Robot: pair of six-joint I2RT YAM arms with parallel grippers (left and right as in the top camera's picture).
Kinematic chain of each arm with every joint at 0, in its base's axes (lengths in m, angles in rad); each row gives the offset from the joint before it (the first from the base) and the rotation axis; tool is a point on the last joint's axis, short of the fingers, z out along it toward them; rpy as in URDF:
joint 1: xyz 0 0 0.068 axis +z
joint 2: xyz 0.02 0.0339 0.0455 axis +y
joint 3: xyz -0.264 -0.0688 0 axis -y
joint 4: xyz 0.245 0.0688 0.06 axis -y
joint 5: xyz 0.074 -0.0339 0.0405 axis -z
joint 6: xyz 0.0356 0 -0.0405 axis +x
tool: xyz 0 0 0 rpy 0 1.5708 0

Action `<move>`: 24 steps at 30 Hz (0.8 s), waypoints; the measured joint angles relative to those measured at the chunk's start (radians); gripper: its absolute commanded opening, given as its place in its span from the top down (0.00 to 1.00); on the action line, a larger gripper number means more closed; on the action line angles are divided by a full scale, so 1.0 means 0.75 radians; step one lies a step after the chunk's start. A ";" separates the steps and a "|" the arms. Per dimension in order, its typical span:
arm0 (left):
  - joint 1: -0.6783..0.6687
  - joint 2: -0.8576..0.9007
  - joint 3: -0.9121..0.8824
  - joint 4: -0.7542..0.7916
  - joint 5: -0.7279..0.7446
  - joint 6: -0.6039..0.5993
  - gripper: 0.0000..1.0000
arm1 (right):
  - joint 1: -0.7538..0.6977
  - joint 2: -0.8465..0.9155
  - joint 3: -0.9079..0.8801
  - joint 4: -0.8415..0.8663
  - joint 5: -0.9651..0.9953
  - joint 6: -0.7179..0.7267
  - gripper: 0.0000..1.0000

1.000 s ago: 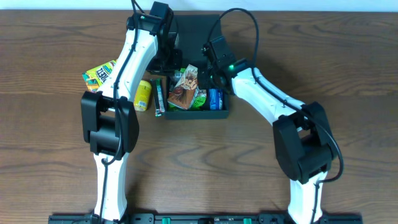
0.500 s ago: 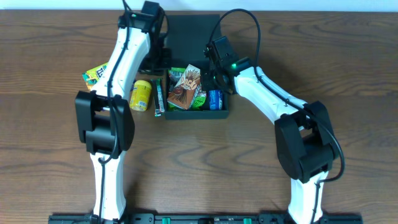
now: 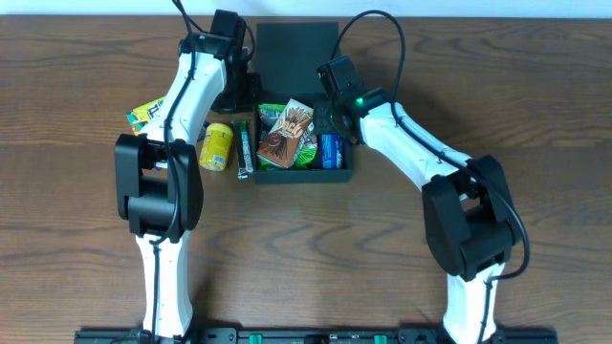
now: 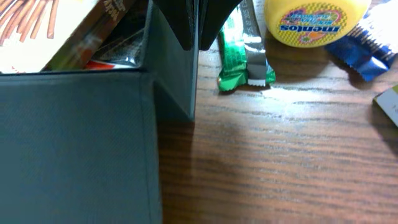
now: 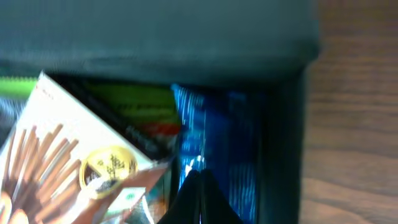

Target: Pack container

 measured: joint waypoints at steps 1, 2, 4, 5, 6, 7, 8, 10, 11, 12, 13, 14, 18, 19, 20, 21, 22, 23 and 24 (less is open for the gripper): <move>0.000 0.000 0.000 0.004 0.003 0.000 0.94 | 0.000 0.000 0.000 0.018 0.009 0.005 0.99; 0.000 0.000 0.000 0.008 0.007 -0.001 0.94 | 0.000 0.000 0.001 0.035 0.017 0.007 0.99; 0.000 0.000 0.000 0.025 0.025 -0.002 0.94 | 0.000 0.000 0.000 0.078 0.031 0.015 0.99; 0.000 0.000 0.000 0.028 0.036 -0.003 0.94 | 0.000 0.000 0.001 0.090 0.034 0.017 0.99; 0.000 0.000 0.000 0.028 0.044 -0.004 0.94 | 0.000 0.000 0.001 0.102 0.036 0.020 0.98; -0.001 0.000 0.000 0.029 0.048 -0.004 0.94 | 0.000 0.000 0.000 0.107 0.039 0.021 0.99; -0.002 0.000 0.000 0.028 0.049 -0.004 0.94 | 0.000 0.000 0.001 0.108 0.039 0.021 0.98; -0.002 0.000 0.000 0.029 0.050 -0.004 0.94 | 0.001 0.000 0.000 0.114 0.040 0.025 0.98; -0.002 0.000 0.000 0.029 0.052 -0.004 0.94 | 0.001 0.000 0.000 0.117 0.040 0.025 0.99; -0.002 0.000 0.000 0.029 0.055 -0.004 0.94 | 0.001 0.000 0.001 0.121 0.041 0.025 0.98; -0.001 0.000 0.000 0.029 0.056 -0.004 0.94 | 0.003 0.001 0.000 0.127 0.041 0.026 0.98; -0.001 0.000 0.000 0.029 0.058 -0.004 0.94 | 0.004 0.003 0.000 0.136 0.043 0.026 0.98; -0.001 0.000 0.000 0.030 0.061 -0.004 0.94 | 0.019 0.036 0.000 0.178 0.043 0.026 0.98; -0.001 0.000 0.000 0.030 0.064 -0.004 0.94 | 0.025 0.045 0.000 0.190 0.044 0.027 0.99; -0.001 0.000 0.000 0.030 0.070 -0.003 0.95 | 0.033 0.057 0.000 0.208 0.044 0.028 0.98; -0.001 0.000 0.000 0.030 0.073 -0.003 0.94 | 0.037 0.060 0.000 0.219 0.044 0.028 0.99; 0.000 0.000 0.000 0.030 0.076 -0.003 0.94 | 0.041 0.061 0.000 0.238 0.043 0.029 0.99; 0.001 0.000 0.000 0.030 0.079 -0.003 0.94 | 0.043 0.061 0.000 0.249 0.043 0.029 0.99; 0.000 0.000 0.000 0.030 0.080 -0.003 0.94 | 0.046 0.060 0.000 0.259 0.042 0.029 0.99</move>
